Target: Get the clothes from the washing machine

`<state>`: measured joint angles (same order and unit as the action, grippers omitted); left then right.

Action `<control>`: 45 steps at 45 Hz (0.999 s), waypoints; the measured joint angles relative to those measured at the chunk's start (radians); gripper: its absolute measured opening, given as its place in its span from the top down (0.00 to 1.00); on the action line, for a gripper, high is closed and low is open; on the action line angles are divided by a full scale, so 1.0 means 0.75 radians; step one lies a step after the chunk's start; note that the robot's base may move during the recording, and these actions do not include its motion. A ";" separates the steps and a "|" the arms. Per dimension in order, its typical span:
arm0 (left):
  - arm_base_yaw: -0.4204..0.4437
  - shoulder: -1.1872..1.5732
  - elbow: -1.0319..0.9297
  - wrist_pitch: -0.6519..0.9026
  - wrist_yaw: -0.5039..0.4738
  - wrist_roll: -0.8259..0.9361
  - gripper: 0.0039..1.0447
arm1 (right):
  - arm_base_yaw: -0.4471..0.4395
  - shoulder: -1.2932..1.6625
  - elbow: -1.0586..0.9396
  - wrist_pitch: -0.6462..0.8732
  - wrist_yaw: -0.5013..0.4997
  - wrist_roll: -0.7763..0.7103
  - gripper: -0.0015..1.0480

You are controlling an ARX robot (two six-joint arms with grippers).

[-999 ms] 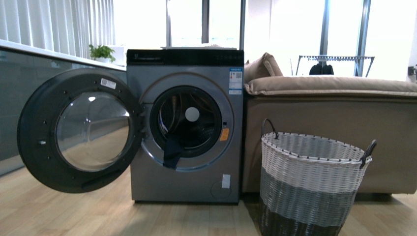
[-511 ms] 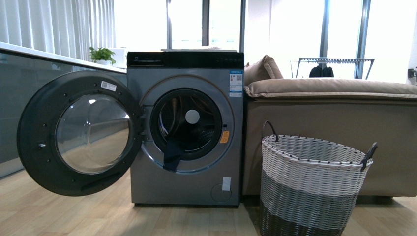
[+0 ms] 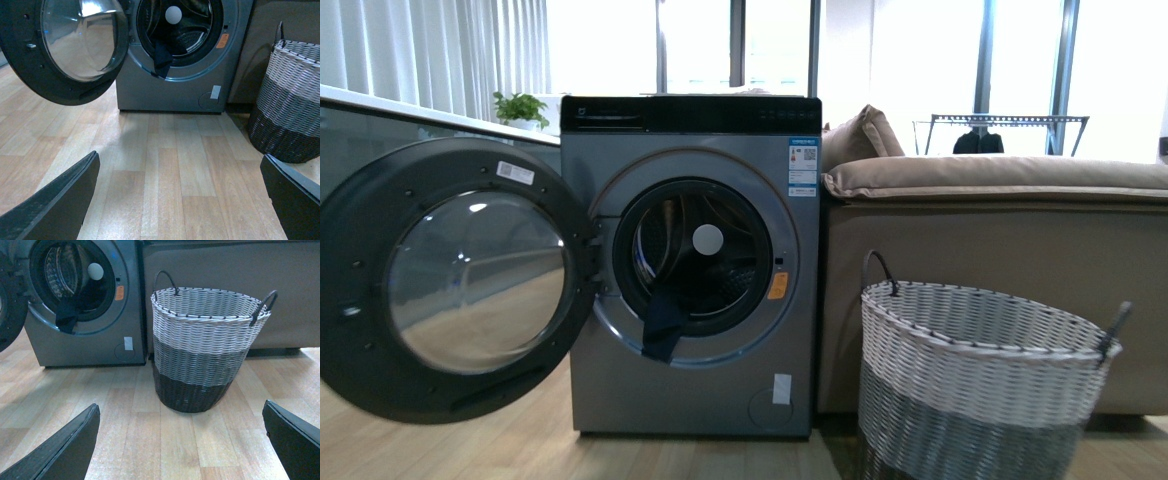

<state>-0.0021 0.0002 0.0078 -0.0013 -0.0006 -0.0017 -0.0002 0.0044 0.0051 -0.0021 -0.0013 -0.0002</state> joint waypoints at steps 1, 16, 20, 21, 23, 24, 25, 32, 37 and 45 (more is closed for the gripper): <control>0.000 0.000 0.000 0.000 0.000 0.000 0.06 | 0.000 0.000 0.000 0.000 0.001 0.000 0.07; 0.000 -0.001 0.000 0.000 0.001 0.000 0.06 | 0.000 0.000 0.000 -0.001 0.001 0.000 0.07; 0.000 0.001 0.000 -0.001 0.004 -0.001 0.06 | 0.000 0.001 0.000 -0.002 0.001 0.000 0.07; 0.000 0.001 0.000 0.000 0.001 0.000 0.06 | 0.000 0.001 0.000 -0.002 0.001 0.000 0.07; 0.000 0.001 0.000 0.000 0.000 0.000 0.06 | 0.000 0.000 0.000 -0.002 0.001 0.000 0.07; 0.000 0.001 0.000 -0.001 0.001 0.000 0.06 | 0.000 0.000 0.000 -0.001 -0.001 0.000 0.07; 0.000 0.001 0.000 -0.001 0.001 0.000 0.06 | 0.000 0.000 0.000 -0.001 -0.001 0.000 0.07; 0.000 0.002 0.000 -0.001 0.003 -0.001 0.06 | 0.000 0.001 0.000 -0.002 0.001 0.000 0.07; 0.000 0.001 0.000 -0.001 0.001 0.000 0.06 | 0.000 0.000 0.000 -0.002 0.000 0.000 0.07; 0.000 0.002 0.000 -0.001 0.001 0.000 0.06 | 0.000 0.001 0.000 -0.002 0.001 0.000 0.07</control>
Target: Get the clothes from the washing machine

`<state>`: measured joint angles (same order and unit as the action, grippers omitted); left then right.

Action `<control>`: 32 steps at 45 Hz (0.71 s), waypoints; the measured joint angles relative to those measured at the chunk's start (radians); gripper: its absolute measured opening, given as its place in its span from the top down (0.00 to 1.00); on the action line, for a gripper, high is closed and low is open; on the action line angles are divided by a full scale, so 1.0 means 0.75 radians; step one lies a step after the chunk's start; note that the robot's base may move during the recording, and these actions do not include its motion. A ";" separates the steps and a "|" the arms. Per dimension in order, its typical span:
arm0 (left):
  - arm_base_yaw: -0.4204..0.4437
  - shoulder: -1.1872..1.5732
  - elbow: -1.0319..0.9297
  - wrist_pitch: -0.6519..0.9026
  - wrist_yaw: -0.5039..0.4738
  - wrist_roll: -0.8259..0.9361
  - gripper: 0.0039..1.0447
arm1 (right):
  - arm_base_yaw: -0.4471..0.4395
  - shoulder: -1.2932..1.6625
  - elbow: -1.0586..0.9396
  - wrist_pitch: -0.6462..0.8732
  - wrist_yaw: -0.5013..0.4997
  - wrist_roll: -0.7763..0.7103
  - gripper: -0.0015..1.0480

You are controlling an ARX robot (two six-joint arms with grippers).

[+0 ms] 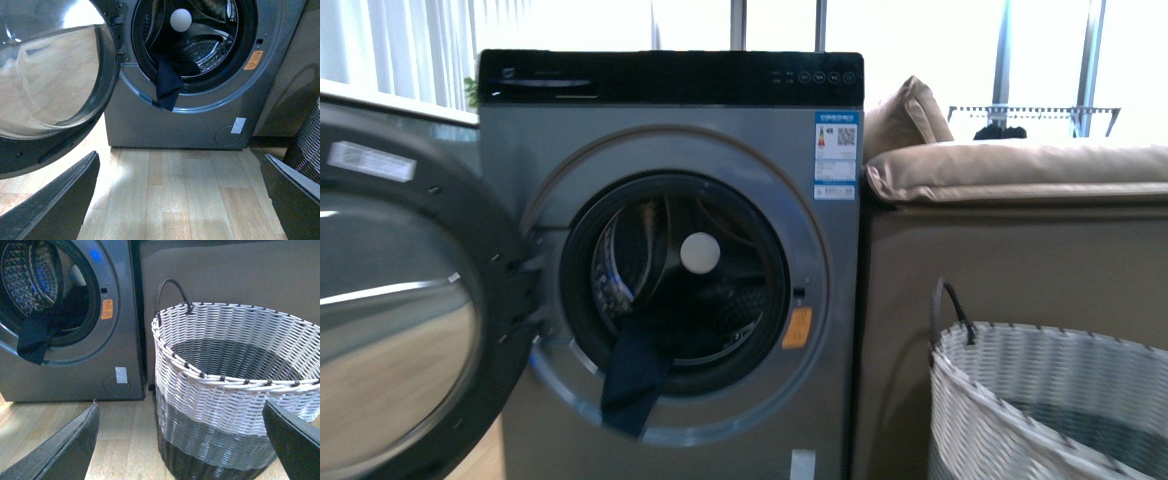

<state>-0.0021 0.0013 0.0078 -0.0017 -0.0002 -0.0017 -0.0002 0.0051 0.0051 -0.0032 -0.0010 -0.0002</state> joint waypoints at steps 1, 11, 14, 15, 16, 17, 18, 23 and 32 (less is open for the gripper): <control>0.000 -0.001 0.000 0.000 0.000 0.000 0.06 | 0.000 -0.001 0.000 0.000 0.000 0.000 0.07; 0.000 -0.001 0.000 0.000 -0.001 0.000 0.06 | 0.000 -0.001 0.000 0.001 -0.001 0.000 0.07; 0.000 -0.001 0.001 0.001 0.000 0.000 0.06 | 0.000 -0.001 0.000 0.001 0.004 0.000 0.07; 0.000 -0.001 0.001 0.001 0.002 0.000 0.06 | 0.000 -0.001 0.000 0.000 0.003 0.000 0.07; 0.000 -0.001 0.000 0.001 0.001 -0.001 0.06 | -0.001 -0.001 0.000 0.000 0.002 -0.001 0.07; 0.000 -0.001 0.000 0.001 -0.002 -0.001 0.06 | -0.001 -0.001 0.001 0.001 0.003 0.000 0.07; 0.000 -0.001 0.000 0.001 -0.001 0.000 0.06 | -0.001 -0.001 0.001 0.002 0.002 0.000 0.07; 0.000 0.001 0.000 -0.001 -0.002 0.000 0.06 | -0.001 0.000 0.000 0.000 0.000 0.000 0.07; 0.000 -0.001 0.000 -0.001 0.001 0.000 0.06 | 0.000 0.001 0.000 0.000 0.003 0.000 0.07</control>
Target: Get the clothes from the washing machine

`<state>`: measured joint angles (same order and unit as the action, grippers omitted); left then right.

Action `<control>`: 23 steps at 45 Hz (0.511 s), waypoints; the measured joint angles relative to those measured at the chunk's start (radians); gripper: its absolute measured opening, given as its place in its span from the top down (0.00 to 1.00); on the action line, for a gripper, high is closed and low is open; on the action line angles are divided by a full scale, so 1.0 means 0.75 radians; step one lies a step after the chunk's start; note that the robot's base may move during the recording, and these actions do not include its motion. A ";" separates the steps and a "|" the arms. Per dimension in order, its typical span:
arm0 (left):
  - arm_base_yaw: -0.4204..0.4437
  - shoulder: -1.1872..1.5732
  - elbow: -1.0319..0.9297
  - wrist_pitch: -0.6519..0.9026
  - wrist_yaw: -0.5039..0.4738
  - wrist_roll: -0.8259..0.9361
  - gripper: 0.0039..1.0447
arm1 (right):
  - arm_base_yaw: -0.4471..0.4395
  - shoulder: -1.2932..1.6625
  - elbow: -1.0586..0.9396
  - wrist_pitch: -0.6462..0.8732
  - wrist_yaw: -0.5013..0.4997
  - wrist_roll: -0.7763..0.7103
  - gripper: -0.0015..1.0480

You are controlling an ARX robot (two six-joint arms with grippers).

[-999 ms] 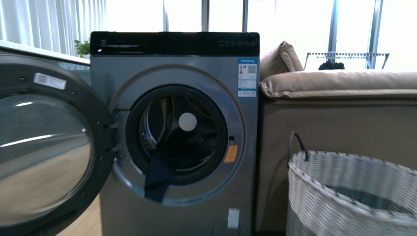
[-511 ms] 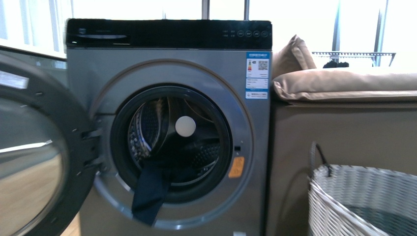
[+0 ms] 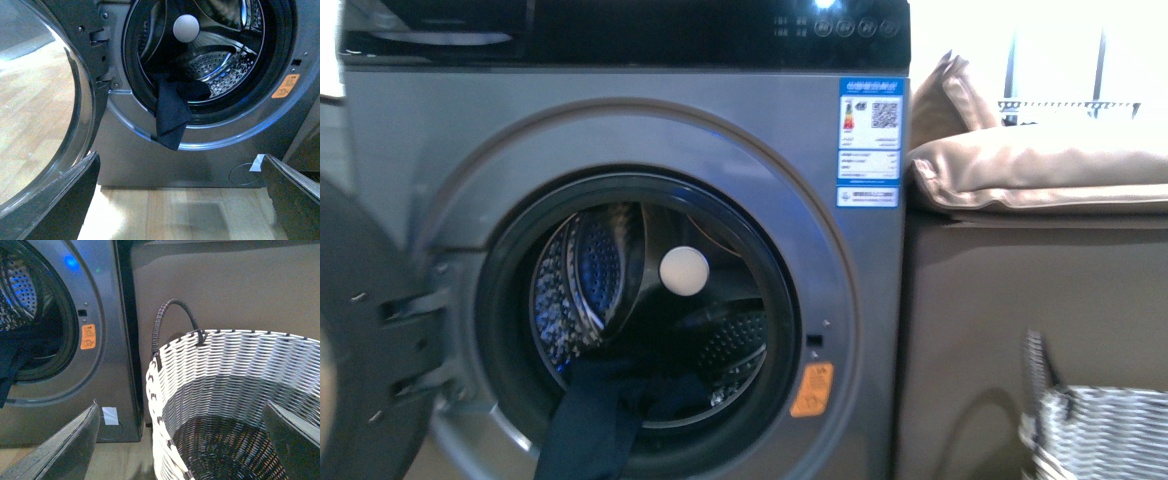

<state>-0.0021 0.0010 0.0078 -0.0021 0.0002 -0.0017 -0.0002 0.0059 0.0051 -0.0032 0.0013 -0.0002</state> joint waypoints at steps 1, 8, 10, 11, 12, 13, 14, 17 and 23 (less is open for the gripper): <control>0.000 -0.001 0.000 0.000 0.000 0.000 0.06 | 0.000 -0.002 0.000 0.001 -0.001 0.000 0.07; 0.000 -0.001 0.000 0.000 -0.001 0.000 0.06 | -0.001 -0.002 0.000 0.001 -0.002 0.000 0.07; 0.000 0.000 0.000 0.000 -0.001 0.000 0.06 | -0.001 -0.002 0.000 0.001 -0.004 0.000 0.07; 0.000 -0.001 0.000 0.000 -0.001 0.000 0.06 | -0.001 -0.002 0.000 0.001 -0.004 0.000 0.07; 0.000 -0.001 0.000 0.000 -0.001 0.000 0.06 | -0.001 -0.002 0.000 0.001 -0.004 0.000 0.07; 0.000 -0.001 0.000 0.000 -0.001 0.000 0.06 | -0.001 -0.002 0.000 0.001 -0.003 0.000 0.07; 0.000 -0.001 0.000 0.000 -0.001 0.000 0.06 | -0.001 -0.002 0.000 0.001 -0.003 0.000 0.07; -0.019 0.046 0.014 -0.020 0.007 -0.119 0.06 | -0.001 -0.002 0.000 0.001 -0.003 0.000 0.07; -0.044 0.298 0.093 0.213 0.032 -0.199 0.06 | -0.001 -0.002 0.000 0.001 -0.003 0.000 0.07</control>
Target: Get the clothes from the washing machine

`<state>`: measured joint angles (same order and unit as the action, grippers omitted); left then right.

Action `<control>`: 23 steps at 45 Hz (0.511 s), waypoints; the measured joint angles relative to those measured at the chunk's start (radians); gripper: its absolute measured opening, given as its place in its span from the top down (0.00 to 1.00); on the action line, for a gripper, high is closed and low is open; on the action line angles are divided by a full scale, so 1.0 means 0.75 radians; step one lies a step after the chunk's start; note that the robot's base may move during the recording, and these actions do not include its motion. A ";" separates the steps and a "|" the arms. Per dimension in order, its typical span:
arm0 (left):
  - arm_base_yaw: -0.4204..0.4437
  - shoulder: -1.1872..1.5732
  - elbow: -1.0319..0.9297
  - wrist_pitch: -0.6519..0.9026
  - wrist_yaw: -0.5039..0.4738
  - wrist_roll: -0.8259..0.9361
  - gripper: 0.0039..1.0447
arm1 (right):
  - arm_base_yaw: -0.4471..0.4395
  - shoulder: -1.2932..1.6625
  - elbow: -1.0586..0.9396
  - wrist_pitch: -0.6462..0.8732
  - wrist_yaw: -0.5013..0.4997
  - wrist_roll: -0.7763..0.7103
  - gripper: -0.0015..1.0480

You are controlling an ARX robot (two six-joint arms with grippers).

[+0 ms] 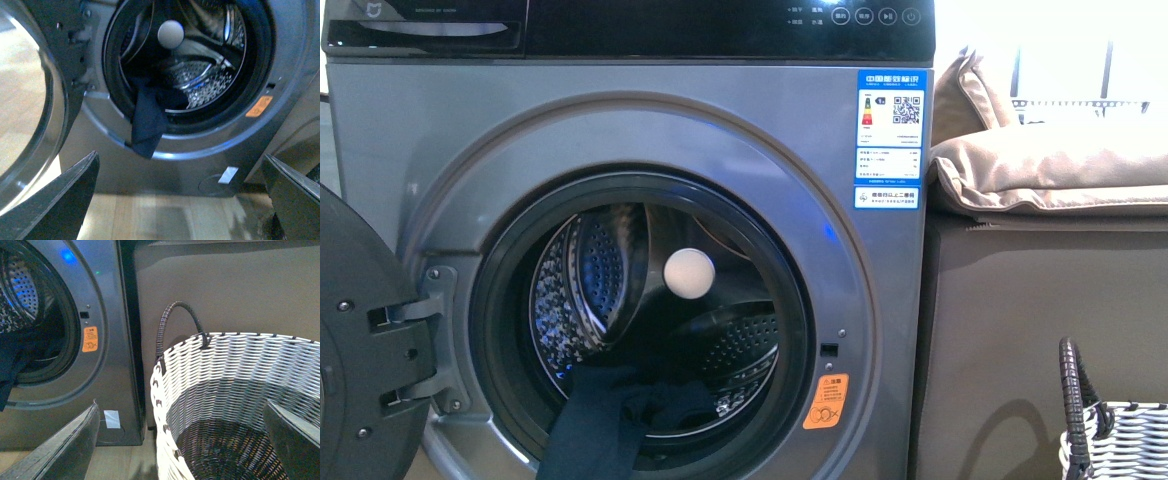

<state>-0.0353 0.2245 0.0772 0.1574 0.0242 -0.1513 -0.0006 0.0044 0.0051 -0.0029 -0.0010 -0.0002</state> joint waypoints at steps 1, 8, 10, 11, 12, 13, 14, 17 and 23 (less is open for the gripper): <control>0.001 0.066 0.025 0.067 0.005 0.000 0.06 | 0.000 0.000 0.000 0.000 0.000 0.000 0.07; 0.001 0.419 0.166 0.366 0.009 0.027 0.06 | 0.000 0.000 0.000 0.000 0.000 0.000 0.07; 0.002 0.507 0.199 0.431 0.022 0.032 0.06 | 0.000 0.000 0.000 0.000 0.000 0.000 0.07; 0.004 0.550 0.216 0.460 0.033 0.034 0.06 | 0.000 0.000 0.000 0.000 0.000 0.000 0.07; 0.006 0.593 0.232 0.487 0.037 0.038 0.06 | 0.000 0.000 0.000 0.000 0.000 0.000 0.07; 0.009 0.635 0.247 0.513 0.036 0.043 0.06 | 0.000 0.000 0.000 0.000 0.000 0.000 0.07; 0.010 0.679 0.262 0.541 0.037 0.048 0.06 | 0.000 0.000 0.000 0.000 0.000 0.000 0.07; 0.024 0.824 0.310 0.621 0.054 0.051 0.06 | 0.000 0.000 0.000 0.000 0.000 0.000 0.07; 0.031 1.152 0.409 0.739 0.077 0.047 0.06 | 0.000 0.000 0.000 0.000 0.001 0.000 0.07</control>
<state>-0.0124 1.0882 0.3843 0.7113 0.0822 -0.1162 -0.0006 0.0044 0.0051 -0.0029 -0.0006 -0.0002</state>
